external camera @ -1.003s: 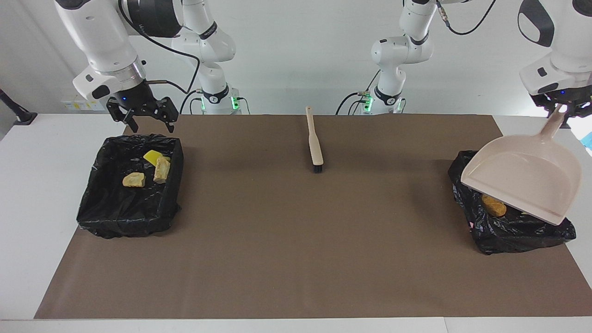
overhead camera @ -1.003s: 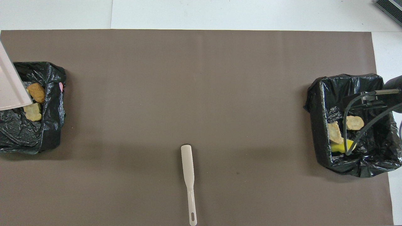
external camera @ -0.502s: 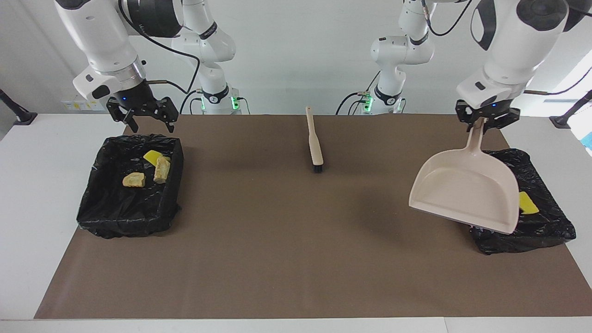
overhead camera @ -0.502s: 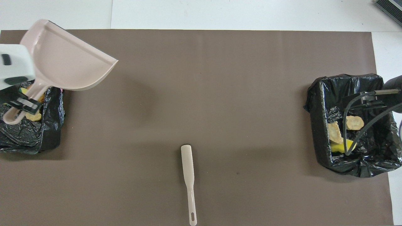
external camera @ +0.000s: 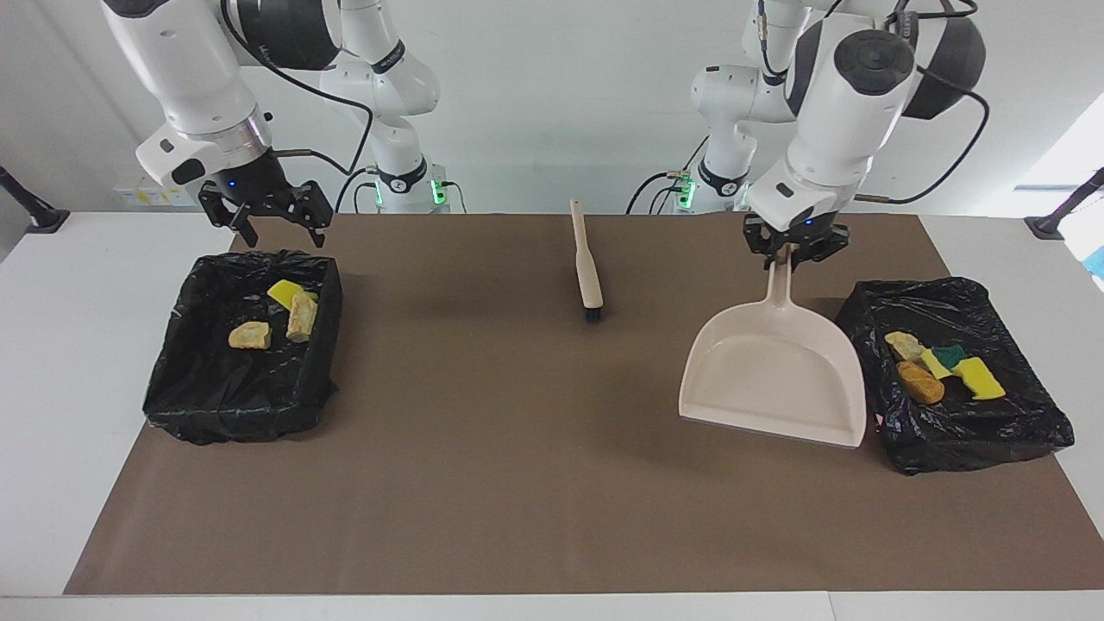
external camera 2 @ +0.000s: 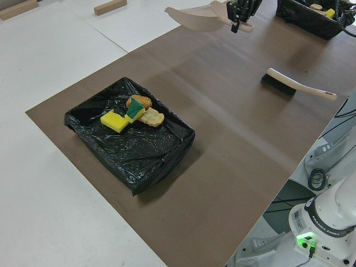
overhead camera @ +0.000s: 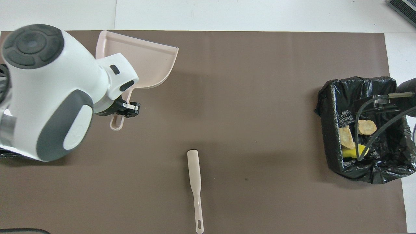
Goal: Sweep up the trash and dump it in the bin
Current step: 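Bring the empty dustpan back to the table center with the left gripper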
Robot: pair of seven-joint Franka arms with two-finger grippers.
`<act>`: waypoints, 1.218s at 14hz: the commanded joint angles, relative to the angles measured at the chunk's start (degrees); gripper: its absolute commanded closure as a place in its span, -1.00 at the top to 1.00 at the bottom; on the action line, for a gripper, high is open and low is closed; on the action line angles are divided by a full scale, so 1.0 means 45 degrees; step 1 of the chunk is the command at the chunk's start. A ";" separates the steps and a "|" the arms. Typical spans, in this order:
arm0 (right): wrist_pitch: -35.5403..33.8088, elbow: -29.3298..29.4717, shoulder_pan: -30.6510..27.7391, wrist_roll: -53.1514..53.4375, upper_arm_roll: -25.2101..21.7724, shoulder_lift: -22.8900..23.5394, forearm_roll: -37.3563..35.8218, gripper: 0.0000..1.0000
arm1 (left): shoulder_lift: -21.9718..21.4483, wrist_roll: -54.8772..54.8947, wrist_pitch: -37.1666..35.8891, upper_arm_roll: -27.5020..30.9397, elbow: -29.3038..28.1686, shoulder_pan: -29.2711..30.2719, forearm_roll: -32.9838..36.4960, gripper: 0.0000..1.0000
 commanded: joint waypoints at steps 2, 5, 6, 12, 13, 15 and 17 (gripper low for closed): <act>0.0043 -0.0052 -0.0007 -0.0328 -0.0097 -0.0083 0.0253 1.00 | 0.1244 -0.1698 0.2556 0.0254 -0.0414 -0.1705 -0.0382 -1.00; 0.0043 -0.0052 -0.0007 -0.0328 -0.0097 -0.0083 0.0253 1.00 | 0.1989 -0.2032 0.3694 0.0254 -0.0472 -0.2449 -0.0654 -1.00; 0.0043 -0.0052 -0.0007 -0.0328 -0.0097 -0.0083 0.0253 1.00 | 0.2164 -0.2032 0.3753 0.0254 -0.0511 -0.2587 -0.0829 -1.00; 0.0043 -0.0052 -0.0007 -0.0328 -0.0097 -0.0083 0.0253 1.00 | 0.2400 -0.1993 0.5336 0.0234 -0.2151 -0.2802 -0.1612 -1.00; 0.0043 -0.0052 -0.0007 -0.0328 -0.0097 -0.0083 0.0253 1.00 | 0.2420 -0.1974 0.5355 0.0253 -0.2306 -0.2957 -0.1612 -1.00; 0.0043 -0.0052 -0.0007 -0.0328 -0.0097 -0.0103 0.0253 1.00 | 0.2517 -0.2032 0.5725 0.0234 -0.2503 -0.3018 -0.1632 -1.00; 0.0043 -0.0052 -0.0007 -0.0328 -0.0097 -0.0083 0.0253 1.00 | 0.2654 -0.2032 0.5940 0.0254 -0.2601 -0.3018 -0.1807 -0.30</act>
